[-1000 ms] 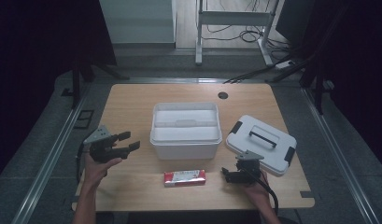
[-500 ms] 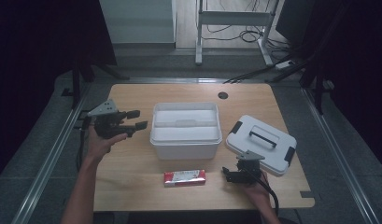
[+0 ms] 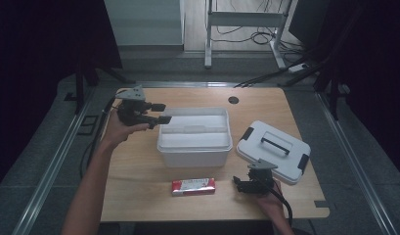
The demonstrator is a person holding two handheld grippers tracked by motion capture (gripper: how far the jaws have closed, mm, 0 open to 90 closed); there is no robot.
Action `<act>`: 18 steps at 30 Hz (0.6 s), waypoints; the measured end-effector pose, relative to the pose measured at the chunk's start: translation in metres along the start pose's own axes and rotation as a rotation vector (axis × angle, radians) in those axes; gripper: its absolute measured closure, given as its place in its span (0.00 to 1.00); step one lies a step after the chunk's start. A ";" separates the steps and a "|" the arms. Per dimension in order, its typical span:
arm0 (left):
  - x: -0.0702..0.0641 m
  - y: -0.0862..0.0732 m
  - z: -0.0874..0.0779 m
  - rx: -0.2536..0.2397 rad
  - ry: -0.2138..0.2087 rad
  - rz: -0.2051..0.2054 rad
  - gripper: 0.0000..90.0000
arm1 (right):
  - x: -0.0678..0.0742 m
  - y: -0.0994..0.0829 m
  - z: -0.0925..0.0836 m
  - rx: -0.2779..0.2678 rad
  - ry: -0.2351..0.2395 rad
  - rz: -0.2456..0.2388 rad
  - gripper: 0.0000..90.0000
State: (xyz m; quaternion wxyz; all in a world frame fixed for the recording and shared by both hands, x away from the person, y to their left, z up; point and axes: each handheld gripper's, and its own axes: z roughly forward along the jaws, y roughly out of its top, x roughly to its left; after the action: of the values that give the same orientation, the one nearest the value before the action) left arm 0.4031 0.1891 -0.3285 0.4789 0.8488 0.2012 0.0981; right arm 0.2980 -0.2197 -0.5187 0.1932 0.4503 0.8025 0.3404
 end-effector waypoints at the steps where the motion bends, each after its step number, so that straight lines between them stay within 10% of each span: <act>1: 0.001 0.003 0.004 0.016 -0.011 0.011 0.51 | 0.000 0.000 0.000 0.000 0.000 0.000 0.14; 18: 0.014 0.045 0.041 0.182 -0.031 0.122 0.55 | 0.000 0.000 0.000 -0.001 0.000 -0.003 0.14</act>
State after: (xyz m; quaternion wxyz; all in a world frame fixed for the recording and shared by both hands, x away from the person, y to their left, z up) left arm 0.4416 0.1429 -0.3118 0.3962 0.9008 0.1497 0.0953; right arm 0.2980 -0.2198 -0.5188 0.1938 0.4491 0.8029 0.3407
